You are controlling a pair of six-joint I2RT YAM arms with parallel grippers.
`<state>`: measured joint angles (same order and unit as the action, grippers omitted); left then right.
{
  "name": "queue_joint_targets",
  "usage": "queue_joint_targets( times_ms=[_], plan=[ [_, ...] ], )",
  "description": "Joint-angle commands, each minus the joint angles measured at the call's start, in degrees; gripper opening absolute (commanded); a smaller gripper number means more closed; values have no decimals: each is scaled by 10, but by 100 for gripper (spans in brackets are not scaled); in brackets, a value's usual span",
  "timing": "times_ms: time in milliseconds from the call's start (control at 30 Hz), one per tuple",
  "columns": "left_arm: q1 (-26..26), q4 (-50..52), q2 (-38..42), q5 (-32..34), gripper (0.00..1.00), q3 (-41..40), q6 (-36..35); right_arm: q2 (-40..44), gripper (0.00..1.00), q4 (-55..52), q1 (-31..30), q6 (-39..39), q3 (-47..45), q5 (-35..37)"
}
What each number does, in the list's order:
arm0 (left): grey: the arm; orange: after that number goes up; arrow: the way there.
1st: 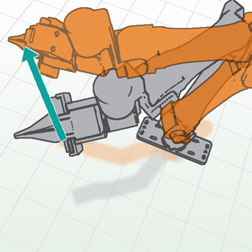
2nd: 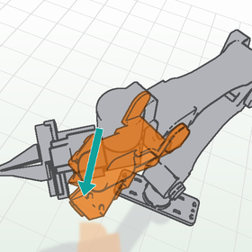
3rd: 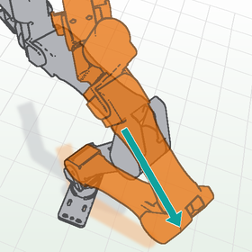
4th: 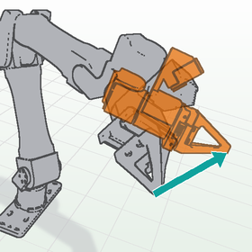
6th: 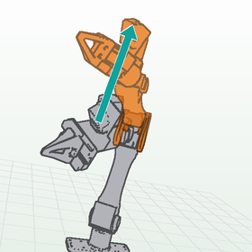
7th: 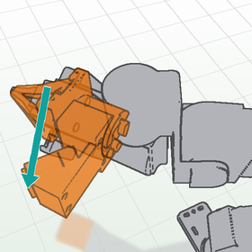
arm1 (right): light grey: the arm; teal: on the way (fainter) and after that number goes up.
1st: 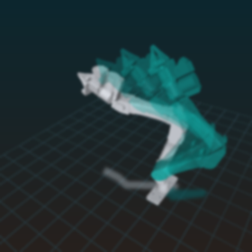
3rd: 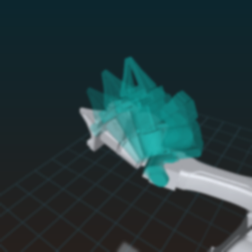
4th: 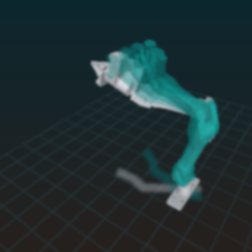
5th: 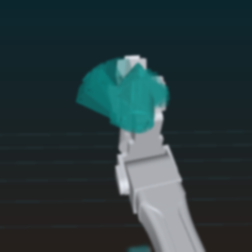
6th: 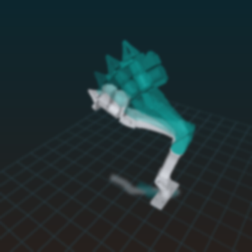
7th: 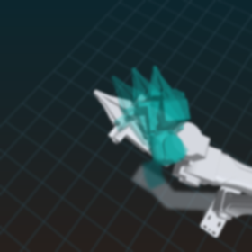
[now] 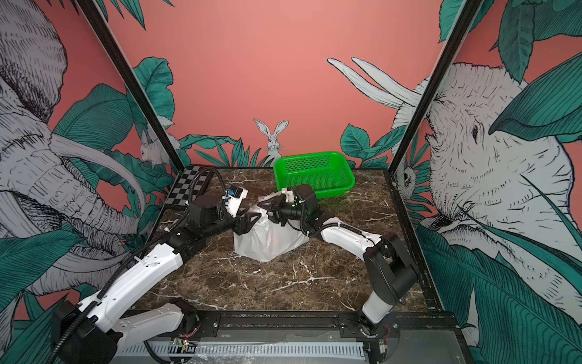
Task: Place the pineapple into a plastic bag & tie a knot
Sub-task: Cross the plastic bag at the center of the board.
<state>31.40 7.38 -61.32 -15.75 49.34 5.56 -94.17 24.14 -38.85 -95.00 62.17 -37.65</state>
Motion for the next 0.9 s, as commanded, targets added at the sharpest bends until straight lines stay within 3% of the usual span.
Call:
queue_joint_targets(
  times_ms=[0,67,233,400,633,733,867],
  plan=[
    [-1,-9,32,-10,63,-16,12,-20,22,43,-6,-38,2,16],
    [-1,-7,40,-3,63,-19,14,-29,12,50,-6,-39,6,24],
    [-2,-4,56,19,63,-20,7,-34,0,39,-6,-28,6,34],
    [-3,-1,60,66,65,-17,-10,-27,0,46,-3,34,1,47],
    [-7,-23,36,112,68,0,-15,-7,0,157,16,235,-27,56],
    [-11,-31,27,159,75,7,2,-31,0,254,29,221,-25,32],
    [-28,-55,4,172,80,24,10,-65,0,320,33,198,16,-17]
  ],
)
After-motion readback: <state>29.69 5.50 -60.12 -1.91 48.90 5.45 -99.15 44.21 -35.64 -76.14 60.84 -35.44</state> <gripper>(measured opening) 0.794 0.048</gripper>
